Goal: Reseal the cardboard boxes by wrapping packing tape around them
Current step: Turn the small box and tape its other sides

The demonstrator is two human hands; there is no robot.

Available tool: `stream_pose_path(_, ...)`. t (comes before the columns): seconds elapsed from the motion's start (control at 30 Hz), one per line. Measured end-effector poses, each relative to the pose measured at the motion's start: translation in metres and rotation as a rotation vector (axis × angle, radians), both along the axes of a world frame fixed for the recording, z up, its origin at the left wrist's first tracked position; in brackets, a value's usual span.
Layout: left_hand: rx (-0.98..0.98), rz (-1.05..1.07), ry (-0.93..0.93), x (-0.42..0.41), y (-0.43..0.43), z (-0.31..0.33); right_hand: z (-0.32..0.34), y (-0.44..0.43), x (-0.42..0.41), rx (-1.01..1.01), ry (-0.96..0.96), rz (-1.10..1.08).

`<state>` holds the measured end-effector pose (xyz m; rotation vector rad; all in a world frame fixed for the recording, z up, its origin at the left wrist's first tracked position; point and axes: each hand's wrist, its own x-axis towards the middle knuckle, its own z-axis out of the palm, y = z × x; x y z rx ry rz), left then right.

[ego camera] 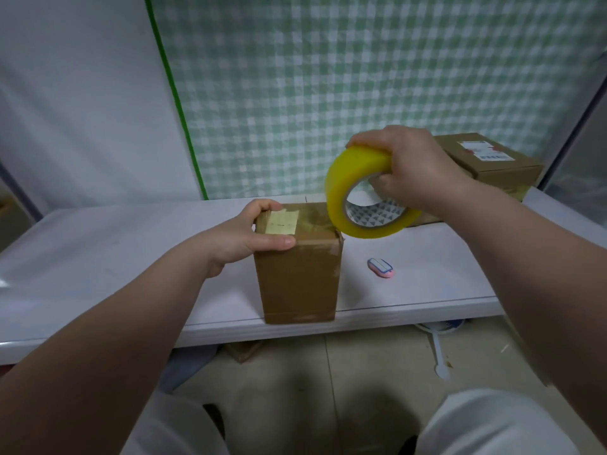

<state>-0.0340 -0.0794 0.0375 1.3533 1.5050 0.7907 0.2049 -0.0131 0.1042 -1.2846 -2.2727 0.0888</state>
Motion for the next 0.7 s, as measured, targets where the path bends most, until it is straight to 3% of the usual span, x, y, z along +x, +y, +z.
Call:
stream_pose_path(0.3,-0.005,-0.001,0.024,0.002,0.005,0.001,-0.031,0.007,0.020,0.006,-0.049,-0.008)
stream_pose_path(0.7,-0.005,-0.054,0.022,-0.008,0.014,-0.006,-0.072,-0.003,0.017,-0.065,0.068,-0.074)
